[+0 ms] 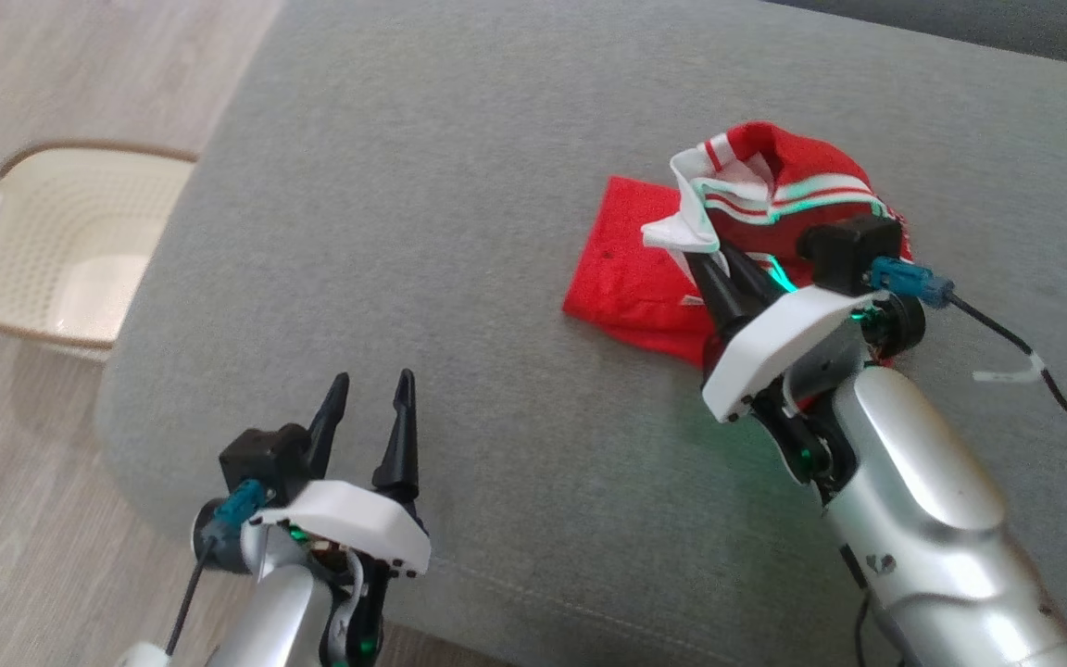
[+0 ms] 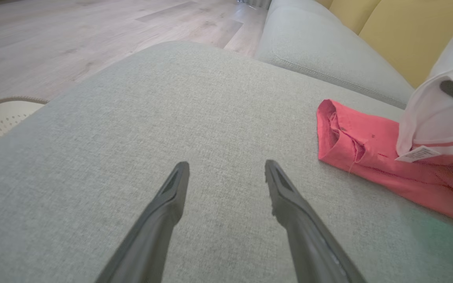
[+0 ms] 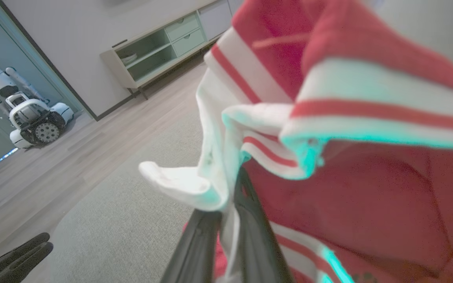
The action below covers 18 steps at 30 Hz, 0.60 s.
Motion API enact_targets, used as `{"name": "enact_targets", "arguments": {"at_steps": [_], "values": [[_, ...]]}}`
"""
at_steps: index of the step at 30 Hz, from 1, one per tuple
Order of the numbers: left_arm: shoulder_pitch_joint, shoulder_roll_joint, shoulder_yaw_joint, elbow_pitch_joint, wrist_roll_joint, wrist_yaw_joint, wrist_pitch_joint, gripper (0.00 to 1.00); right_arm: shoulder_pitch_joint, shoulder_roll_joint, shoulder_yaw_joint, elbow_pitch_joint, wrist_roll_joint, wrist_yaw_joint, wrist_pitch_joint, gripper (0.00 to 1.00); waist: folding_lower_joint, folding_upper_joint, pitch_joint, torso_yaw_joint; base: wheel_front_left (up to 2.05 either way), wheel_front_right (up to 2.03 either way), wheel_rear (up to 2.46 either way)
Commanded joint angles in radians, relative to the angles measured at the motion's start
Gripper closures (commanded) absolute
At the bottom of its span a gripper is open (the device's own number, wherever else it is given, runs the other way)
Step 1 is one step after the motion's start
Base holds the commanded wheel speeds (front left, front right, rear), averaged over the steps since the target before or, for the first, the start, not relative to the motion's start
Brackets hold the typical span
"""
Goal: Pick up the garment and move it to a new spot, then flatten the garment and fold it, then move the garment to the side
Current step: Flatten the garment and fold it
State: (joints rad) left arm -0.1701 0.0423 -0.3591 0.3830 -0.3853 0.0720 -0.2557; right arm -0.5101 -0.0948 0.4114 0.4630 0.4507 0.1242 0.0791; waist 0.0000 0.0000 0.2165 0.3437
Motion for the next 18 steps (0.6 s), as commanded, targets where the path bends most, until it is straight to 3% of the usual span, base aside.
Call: {"name": "enact_targets", "arguments": {"at_steps": [1, 2, 3, 10, 18], "values": [[-0.021, 0.008, 0.023, -0.033, -0.004, 0.005, -0.006, 0.00, -0.031, 0.027, 0.015, -0.027, -0.007, 0.007, -0.008, 0.93, 0.0000, 0.0000, 0.013, 0.026, 0.00, 0.00, 0.00], [-0.021, 0.008, 0.021, -0.033, -0.008, 0.008, -0.006, 0.00, -0.040, 0.029, 0.014, -0.006, -0.011, 0.007, -0.015, 0.50, 0.0000, 0.0000, 0.015, 0.034, 0.00, 0.00, 0.00], [-0.020, 0.008, 0.018, -0.034, -0.010, 0.009, -0.006, 0.00, -0.048, 0.032, 0.013, 0.012, -0.015, 0.007, -0.023, 0.00, 0.0000, 0.0000, 0.017, 0.039, 0.00, 0.00, 0.00], [-0.016, 0.008, 0.027, -0.044, -0.002, 0.020, -0.006, 0.00, -0.072, 0.042, -0.003, 0.050, -0.021, 0.007, -0.143, 0.00, 0.0000, 0.0000, 0.018, 0.006, 0.00, 0.00, 0.00], [-0.027, 0.008, 0.057, -0.065, 0.033, 0.027, -0.006, 0.00, -0.014, 0.042, -0.216, 0.064, -0.144, 0.007, -0.285, 0.00, 0.0000, 0.0000, 0.001, -0.103, 0.00, 0.00, 0.00]]}}
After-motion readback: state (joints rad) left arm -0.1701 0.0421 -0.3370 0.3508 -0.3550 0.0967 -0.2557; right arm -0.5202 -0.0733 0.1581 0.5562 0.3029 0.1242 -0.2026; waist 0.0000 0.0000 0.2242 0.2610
